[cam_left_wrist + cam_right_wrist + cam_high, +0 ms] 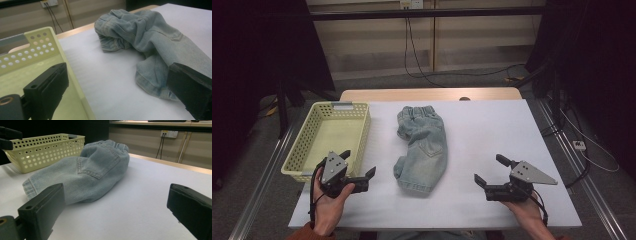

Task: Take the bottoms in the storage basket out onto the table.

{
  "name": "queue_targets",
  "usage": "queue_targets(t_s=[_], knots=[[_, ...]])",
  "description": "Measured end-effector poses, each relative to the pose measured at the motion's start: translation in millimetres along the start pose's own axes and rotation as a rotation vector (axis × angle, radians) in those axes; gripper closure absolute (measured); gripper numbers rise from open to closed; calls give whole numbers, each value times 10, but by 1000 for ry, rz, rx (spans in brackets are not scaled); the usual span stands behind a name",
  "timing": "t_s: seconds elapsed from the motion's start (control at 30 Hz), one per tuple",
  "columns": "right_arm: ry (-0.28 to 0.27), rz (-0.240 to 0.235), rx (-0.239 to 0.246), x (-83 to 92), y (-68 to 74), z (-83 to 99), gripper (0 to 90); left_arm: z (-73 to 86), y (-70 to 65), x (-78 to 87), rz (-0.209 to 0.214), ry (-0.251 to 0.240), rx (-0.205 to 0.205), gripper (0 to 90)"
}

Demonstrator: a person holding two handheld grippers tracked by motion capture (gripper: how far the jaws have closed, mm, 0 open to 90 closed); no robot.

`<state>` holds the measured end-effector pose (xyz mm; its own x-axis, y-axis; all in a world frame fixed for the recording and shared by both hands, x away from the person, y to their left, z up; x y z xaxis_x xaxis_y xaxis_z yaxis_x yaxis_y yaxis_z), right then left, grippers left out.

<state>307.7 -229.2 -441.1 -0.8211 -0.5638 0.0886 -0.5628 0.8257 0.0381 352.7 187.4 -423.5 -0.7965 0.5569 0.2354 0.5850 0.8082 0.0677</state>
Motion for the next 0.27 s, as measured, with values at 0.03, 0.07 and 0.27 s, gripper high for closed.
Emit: queue_targets(t_s=[0.03, 0.07, 0.27], knots=[[0, 0, 1, 1, -1, 1, 17, -1, 0, -1, 3, -1, 6, 44], [1, -1, 2, 2, -4, 4, 17, -2, 5, -2, 2, -3, 7, 44], [3, -1, -3, -2, -15, 7, 17, 7, 0, -14, -1, 11, -4, 48]])
Point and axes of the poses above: each handheld gripper's, and its own axes: x roughly backward along the jaws, z roughly out of its underside, y roughly to its left, the point moved 5 cm from there along -x, roughly forward along the jaws, and after that the axes turned 9 degrees about -y, right-handed, at the moved point
